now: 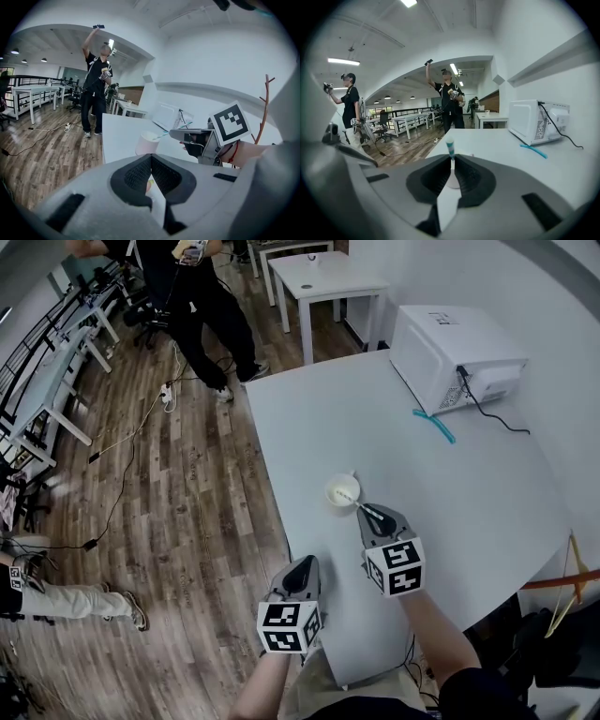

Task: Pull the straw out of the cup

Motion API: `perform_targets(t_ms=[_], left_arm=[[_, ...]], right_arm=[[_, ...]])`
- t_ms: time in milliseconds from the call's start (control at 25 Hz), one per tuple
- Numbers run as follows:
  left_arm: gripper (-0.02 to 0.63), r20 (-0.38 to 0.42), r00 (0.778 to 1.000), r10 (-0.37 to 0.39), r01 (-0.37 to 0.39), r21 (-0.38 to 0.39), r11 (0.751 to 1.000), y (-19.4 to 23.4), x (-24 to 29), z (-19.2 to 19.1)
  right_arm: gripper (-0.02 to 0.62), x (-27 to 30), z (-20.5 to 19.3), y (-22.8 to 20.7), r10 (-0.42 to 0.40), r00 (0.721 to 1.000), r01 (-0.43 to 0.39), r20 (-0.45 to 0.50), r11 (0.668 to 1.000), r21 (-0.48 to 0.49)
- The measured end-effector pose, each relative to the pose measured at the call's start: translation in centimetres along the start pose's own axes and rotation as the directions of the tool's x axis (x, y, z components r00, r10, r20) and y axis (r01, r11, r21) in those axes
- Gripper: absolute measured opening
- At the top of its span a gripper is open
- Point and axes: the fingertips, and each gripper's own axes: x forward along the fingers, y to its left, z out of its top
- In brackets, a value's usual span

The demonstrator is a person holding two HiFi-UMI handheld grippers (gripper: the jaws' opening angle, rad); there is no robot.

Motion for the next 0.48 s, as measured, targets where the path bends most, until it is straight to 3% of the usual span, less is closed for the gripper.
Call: perform_targets(t_ms=[480], left_arm=[[0.017,0.004,1.000,-0.022,0.022,0.019,1.000,-1.2,-3.2,-0.2]], right_arm=[[0.043,-4.3,0.7,1.8,-0.030,0.999,0.030,0.037,0.999,-0.013]])
